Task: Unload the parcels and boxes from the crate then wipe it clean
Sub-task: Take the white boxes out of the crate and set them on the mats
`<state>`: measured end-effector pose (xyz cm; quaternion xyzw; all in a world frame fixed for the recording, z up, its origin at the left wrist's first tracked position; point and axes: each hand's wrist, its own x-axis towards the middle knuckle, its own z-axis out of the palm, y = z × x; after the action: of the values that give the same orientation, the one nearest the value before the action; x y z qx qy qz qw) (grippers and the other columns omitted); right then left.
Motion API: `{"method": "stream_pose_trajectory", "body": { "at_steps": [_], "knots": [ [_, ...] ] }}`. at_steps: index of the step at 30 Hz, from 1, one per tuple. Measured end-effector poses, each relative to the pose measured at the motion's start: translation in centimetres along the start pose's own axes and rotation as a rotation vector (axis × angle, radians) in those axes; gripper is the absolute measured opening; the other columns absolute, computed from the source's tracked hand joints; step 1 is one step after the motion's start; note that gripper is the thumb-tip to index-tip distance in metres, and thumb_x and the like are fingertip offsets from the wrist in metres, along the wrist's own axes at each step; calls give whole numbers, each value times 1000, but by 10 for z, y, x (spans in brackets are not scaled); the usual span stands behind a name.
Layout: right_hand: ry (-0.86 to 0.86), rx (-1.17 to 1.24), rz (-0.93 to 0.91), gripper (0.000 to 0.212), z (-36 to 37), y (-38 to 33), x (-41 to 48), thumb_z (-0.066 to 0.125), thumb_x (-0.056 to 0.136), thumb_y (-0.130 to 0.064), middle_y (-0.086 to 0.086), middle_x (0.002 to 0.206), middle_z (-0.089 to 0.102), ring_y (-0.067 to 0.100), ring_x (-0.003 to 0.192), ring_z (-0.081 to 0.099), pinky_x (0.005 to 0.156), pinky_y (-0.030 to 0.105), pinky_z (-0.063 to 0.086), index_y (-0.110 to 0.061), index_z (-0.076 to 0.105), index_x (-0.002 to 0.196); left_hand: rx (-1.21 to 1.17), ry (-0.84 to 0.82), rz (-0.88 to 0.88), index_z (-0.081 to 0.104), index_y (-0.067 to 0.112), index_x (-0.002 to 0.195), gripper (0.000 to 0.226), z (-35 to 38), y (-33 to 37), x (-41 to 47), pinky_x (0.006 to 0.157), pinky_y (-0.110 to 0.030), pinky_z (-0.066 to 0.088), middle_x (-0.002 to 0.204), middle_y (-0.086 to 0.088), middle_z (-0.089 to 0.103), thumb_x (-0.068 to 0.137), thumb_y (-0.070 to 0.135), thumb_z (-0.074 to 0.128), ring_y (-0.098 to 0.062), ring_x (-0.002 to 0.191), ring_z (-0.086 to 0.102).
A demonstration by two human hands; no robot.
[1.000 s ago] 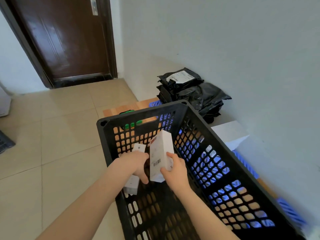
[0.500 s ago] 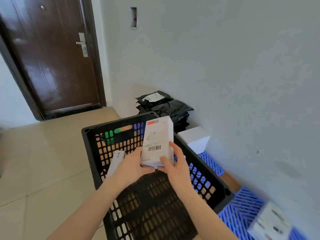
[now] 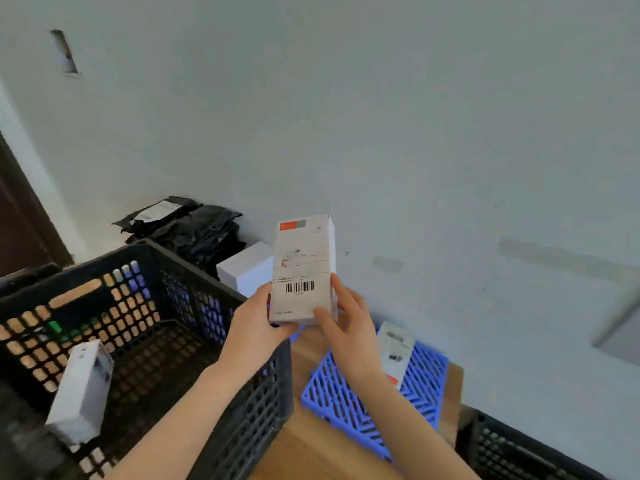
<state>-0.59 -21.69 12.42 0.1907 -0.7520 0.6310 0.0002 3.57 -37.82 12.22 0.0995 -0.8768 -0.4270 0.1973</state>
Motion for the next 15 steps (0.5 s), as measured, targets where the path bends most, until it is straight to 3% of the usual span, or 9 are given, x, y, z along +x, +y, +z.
{"method": "stream_pose_trajectory", "body": {
  "at_steps": [4,6,8,15],
  "knots": [
    [105,-34,69,57,-46,29,-7,60,94,-18,-13,127,45,-6,114,46,93,17,47,-38,36,141,-59,-140,32,49,45,116,60,59,13,8,71,-2,45,102,28,60,73,22,84,18,91,56],
    [143,-47,122,57,-62,46,-10,60,93,-17,-14,125,45,-10,112,46,85,7,46,-35,38,142,-63,-200,35,48,45,114,59,85,12,10,70,1,43,98,32,57,73,23,85,23,90,54],
    [166,-69,189,57,-74,65,-12,60,93,-20,-12,127,45,-3,114,48,82,4,46,-35,37,143,-69,-266,33,46,44,113,59,110,7,13,68,3,42,97,34,55,73,22,84,28,90,51],
    [221,-99,448,59,-91,131,-13,56,95,-23,-17,124,44,1,115,47,83,6,42,-44,28,143,-61,-480,7,52,40,117,60,180,-29,29,74,-3,47,104,28,60,73,15,84,16,99,56]
  ]
}}
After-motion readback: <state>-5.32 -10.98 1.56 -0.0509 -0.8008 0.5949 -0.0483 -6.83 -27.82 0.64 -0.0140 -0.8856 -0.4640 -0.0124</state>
